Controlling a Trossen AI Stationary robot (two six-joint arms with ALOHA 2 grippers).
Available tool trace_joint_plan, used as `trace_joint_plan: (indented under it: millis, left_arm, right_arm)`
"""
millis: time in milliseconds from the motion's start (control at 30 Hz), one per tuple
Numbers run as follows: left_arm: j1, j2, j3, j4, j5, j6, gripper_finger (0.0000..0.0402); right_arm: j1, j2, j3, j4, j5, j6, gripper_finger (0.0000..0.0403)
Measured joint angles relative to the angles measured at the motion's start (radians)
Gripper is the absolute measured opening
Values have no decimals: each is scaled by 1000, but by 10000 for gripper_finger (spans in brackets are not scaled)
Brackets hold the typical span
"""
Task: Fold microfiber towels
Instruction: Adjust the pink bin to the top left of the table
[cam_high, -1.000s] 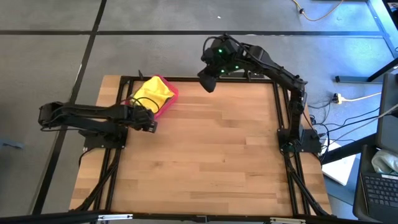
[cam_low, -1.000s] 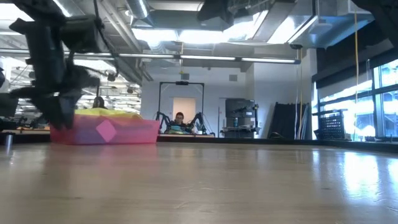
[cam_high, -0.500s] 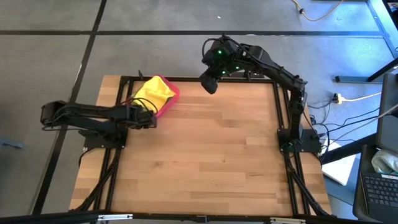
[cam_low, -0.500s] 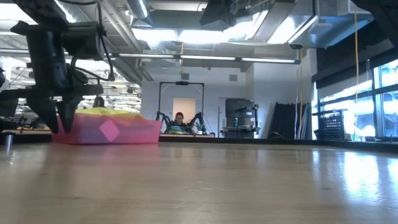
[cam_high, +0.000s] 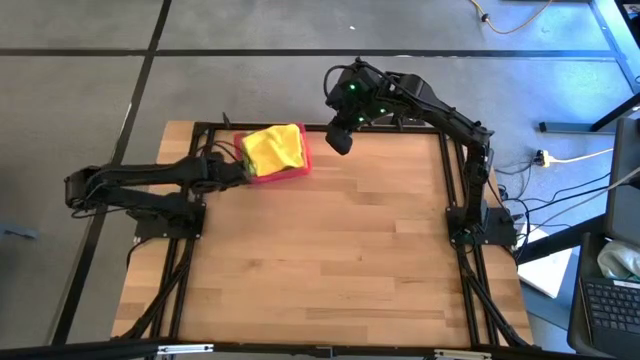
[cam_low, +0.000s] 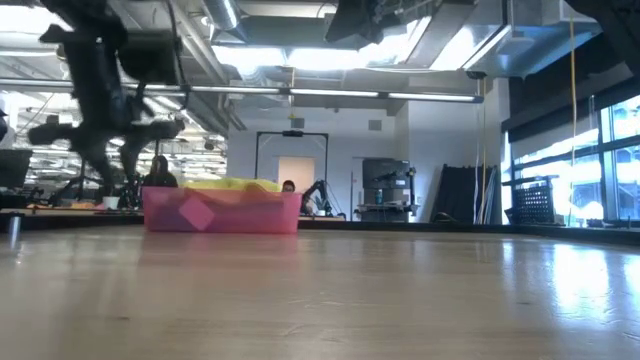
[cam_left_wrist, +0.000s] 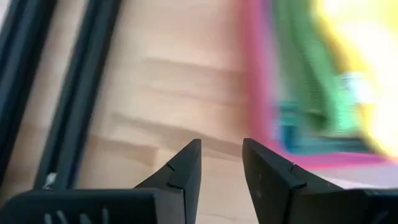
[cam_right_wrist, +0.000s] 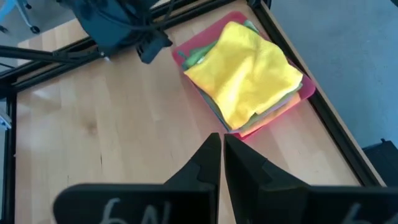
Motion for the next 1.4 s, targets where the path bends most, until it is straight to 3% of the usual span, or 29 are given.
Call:
trace_joint_plan:
  millis: [133, 267, 433, 533, 633, 733, 1000, 1267, 1400]
  left_arm:
    - [-28, 1, 68, 27, -15, 31, 110]
    - [-66, 15, 59, 259, -11, 114, 110]
    - [-72, 137, 37, 450, 68, 273, 110]
    - [-55, 219, 40, 491, 42, 357, 110]
    - [-23, 281, 44, 524, 30, 436, 110]
    - [7, 316, 29, 477, 83, 457, 110]
    - [51, 235, 50, 433, 129, 466, 110]
    - [-1, 50, 165, 385, 108, 569, 110]
    - [-33, -32, 221, 378, 105, 651, 110]
  right_arm:
    - [2, 0, 0, -9, 1, -3, 23]
    - [2, 0, 1, -25, 10, 2, 23]
    - [2, 13, 2, -138, 196, 0, 23]
    - [-4, 35, 1, -188, 290, 38, 23]
    - [-11, 52, 1, -231, 283, 76, 23]
    - [-11, 70, 0, -254, 277, 81, 23]
    - [-25, 88, 1, -237, 337, 132, 23]
    - [-79, 288, 0, -184, 184, 110, 11]
    - [-96, 392, 0, -87, 70, 230, 7]
